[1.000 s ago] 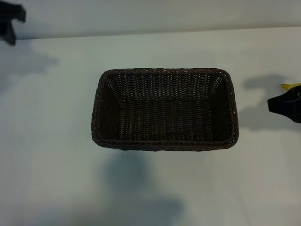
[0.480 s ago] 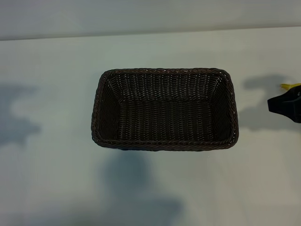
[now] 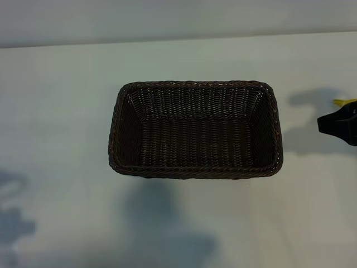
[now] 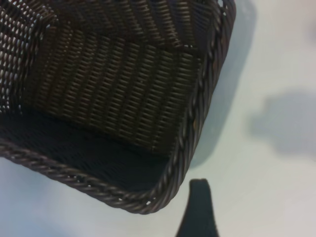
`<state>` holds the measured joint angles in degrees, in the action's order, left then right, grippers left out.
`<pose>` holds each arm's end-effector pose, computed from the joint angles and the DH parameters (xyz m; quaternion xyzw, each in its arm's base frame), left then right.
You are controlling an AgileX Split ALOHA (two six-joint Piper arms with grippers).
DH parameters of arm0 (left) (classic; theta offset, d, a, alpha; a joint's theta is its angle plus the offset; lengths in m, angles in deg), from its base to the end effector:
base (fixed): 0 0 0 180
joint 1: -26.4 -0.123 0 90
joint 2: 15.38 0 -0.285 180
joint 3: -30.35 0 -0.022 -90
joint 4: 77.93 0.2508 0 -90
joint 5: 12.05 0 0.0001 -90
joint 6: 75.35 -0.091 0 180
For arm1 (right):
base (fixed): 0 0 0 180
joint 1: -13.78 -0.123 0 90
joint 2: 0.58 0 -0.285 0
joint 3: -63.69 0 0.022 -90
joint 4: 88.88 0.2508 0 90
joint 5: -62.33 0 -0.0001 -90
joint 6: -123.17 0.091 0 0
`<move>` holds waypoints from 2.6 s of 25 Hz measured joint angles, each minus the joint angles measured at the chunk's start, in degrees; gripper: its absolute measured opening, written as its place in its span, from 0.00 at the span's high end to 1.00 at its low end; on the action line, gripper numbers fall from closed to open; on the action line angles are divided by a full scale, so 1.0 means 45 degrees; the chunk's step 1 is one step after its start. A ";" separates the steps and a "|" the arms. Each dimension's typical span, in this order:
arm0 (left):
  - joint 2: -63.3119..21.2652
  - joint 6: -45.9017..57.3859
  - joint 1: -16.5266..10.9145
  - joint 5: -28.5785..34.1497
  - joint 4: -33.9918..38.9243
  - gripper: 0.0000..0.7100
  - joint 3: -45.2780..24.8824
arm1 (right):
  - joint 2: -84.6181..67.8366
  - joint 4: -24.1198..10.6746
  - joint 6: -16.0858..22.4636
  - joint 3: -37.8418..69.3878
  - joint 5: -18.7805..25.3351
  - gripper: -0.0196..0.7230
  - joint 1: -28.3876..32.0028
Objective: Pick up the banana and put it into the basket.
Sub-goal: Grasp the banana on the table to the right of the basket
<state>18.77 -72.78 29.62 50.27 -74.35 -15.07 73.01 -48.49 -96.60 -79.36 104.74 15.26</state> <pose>0.0631 0.0015 0.2785 0.0100 0.9447 0.0144 0.3275 0.2095 0.0344 0.2616 -0.1166 0.9254 0.1903 0.3062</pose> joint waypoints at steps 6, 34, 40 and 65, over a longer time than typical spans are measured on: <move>-0.2081 0.0000 0.0000 -0.0381 -0.0085 0.17 -0.0681 | 0.0000 0.0000 0.0000 0.0000 -0.0014 0.19 0.0000; -0.5951 0.0000 -0.0084 -0.0440 -0.0062 0.17 -0.0681 | 0.0000 0.0011 0.1065 0.0000 -0.0581 0.19 0.0000; -0.5951 0.0000 -0.0084 -0.0453 -0.0034 0.17 -0.0716 | 0.0933 -0.0145 0.1280 -0.0567 -0.0691 0.19 0.0000; -0.5951 -0.0056 -0.0084 -0.0453 -0.0019 0.17 -0.0735 | 0.5232 -0.9558 0.8317 -0.4777 0.1679 0.19 0.0000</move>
<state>-8.01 -73.03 29.25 48.23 -74.44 -18.37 96.55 -91.50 -59.17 -100.86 112.30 15.26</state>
